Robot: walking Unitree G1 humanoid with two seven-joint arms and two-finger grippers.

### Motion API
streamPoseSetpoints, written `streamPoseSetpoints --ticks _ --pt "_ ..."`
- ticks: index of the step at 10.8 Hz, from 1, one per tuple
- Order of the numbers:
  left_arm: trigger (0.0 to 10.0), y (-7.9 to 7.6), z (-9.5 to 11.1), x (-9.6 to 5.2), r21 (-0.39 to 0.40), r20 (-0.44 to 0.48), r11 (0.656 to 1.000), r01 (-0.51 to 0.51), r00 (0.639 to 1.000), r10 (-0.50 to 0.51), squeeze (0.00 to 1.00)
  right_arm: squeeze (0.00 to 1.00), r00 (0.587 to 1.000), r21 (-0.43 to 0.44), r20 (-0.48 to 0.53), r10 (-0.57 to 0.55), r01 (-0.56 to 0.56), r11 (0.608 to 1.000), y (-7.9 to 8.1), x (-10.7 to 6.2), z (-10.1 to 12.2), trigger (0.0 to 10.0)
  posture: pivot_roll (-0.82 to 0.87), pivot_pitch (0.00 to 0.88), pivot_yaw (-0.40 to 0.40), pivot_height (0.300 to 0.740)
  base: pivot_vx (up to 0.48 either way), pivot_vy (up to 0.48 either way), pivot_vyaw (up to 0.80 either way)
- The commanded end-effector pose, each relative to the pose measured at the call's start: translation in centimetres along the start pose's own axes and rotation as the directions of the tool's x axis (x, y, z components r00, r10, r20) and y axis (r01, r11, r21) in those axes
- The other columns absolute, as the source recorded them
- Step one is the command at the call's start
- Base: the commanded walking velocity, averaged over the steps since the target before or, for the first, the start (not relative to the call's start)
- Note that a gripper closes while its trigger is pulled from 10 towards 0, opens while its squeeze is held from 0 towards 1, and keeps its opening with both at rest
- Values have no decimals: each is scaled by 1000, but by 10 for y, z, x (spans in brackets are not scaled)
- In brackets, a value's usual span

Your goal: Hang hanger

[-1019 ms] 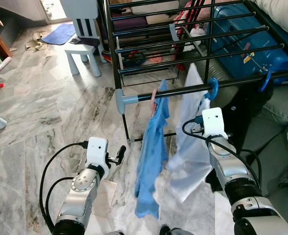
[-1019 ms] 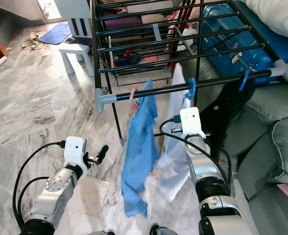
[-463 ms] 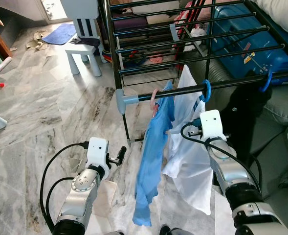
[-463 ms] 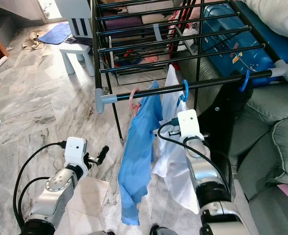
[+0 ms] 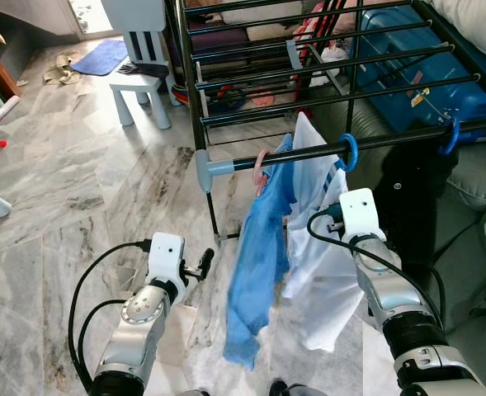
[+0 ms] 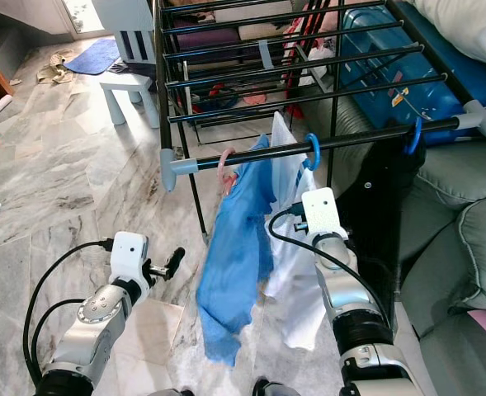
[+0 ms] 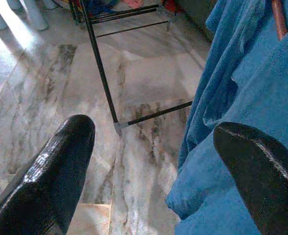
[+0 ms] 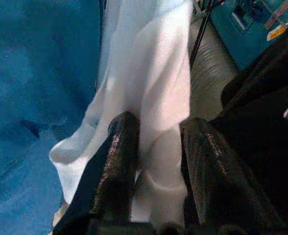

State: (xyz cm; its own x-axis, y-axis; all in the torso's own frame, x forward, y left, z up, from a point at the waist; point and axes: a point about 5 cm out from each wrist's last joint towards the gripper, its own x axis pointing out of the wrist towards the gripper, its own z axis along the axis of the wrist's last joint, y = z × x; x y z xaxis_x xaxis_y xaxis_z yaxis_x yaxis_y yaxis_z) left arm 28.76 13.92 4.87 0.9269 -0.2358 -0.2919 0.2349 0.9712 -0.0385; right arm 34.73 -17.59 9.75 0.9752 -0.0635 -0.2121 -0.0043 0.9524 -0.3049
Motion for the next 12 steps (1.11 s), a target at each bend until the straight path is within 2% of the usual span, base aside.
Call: streamPoseSetpoints --ticks 1,5,6,7,9,12 --pt "10000 5 -3 -3 10 -19 1000 -15 1000 15 0 0 1000 -10 7 0 0 1000 0 0 3 10000 -77 151 51 740 0 0 0" --pt "10000 3 -4 -2 5 -26 1000 -10 1000 10 0 0 1000 -7 23 5 -5 1000 -2 3 13 10000 -81 154 49 740 0 0 0" --pt "10000 2 -5 -2 4 -27 1000 -10 1000 10 0 0 1000 -7 23 7 -6 1000 -1 3 13 9216 -81 153 48 740 0 0 0" --pt "10000 2 -5 -2 4 -28 1000 -9 1000 9 0 0 1000 0 22 10 -10 1000 1 2 12 0 -79 153 46 740 0 0 0" --pt "10000 2 -5 -2 2 -32 1000 -11 999 12 0 0 999 40 20 33 -34 999 5 1 11 0 -80 154 46 740 0 0 0" --pt "10000 2 -6 -2 7 -38 1000 -10 999 10 0 0 999 67 24 38 -40 997 -1 1 11 0 -82 153 47 740 0 0 0"
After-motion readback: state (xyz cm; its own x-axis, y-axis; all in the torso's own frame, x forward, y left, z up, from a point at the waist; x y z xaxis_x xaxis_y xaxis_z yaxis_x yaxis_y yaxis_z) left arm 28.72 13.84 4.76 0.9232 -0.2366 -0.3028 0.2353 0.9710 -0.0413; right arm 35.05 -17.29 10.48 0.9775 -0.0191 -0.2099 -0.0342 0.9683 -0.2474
